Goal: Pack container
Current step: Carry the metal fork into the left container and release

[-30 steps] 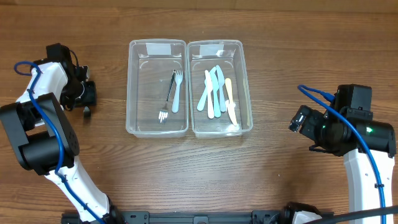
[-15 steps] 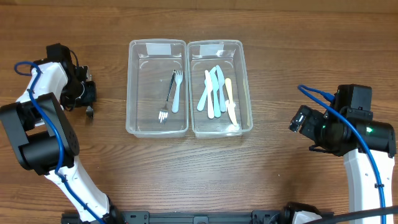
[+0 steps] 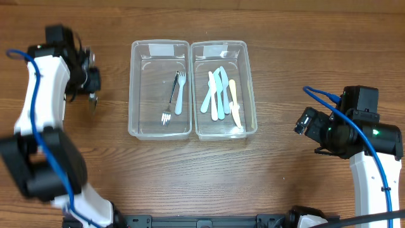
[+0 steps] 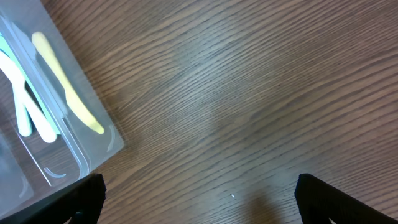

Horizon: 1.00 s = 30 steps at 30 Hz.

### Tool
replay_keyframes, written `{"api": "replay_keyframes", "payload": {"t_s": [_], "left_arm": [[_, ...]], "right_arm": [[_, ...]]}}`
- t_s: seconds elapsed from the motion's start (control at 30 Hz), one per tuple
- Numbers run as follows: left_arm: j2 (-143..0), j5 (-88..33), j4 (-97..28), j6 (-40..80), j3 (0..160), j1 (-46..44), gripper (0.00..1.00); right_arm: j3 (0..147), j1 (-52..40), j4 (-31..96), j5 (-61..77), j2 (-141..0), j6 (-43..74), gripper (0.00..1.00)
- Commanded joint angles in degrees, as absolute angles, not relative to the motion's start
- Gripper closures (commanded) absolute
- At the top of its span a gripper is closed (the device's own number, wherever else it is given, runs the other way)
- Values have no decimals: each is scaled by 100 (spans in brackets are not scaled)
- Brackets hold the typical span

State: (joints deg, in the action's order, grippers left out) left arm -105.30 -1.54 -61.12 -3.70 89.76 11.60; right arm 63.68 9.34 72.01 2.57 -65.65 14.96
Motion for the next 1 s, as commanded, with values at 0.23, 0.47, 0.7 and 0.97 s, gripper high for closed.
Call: {"api": "replay_keyframes", "payload": {"t_s": [0.23, 0.47, 0.7, 0.97], "left_arm": [[-9673, -217, -5922, 991, 8792, -1337, 96], [-11205, -261, -5533, 919, 8560, -1737, 96], [-11192, -259, -5677, 766, 8866, -1732, 28], [-9876, 211, -6899, 674, 10363, -996, 0]], "right_arm": [[6392, 939, 7161, 272, -6567, 1476, 0], [6392, 939, 7194, 274, -6567, 1476, 0], [6392, 939, 7223, 272, -6567, 1476, 0], [6392, 939, 7223, 268, -6567, 1474, 0]]}}
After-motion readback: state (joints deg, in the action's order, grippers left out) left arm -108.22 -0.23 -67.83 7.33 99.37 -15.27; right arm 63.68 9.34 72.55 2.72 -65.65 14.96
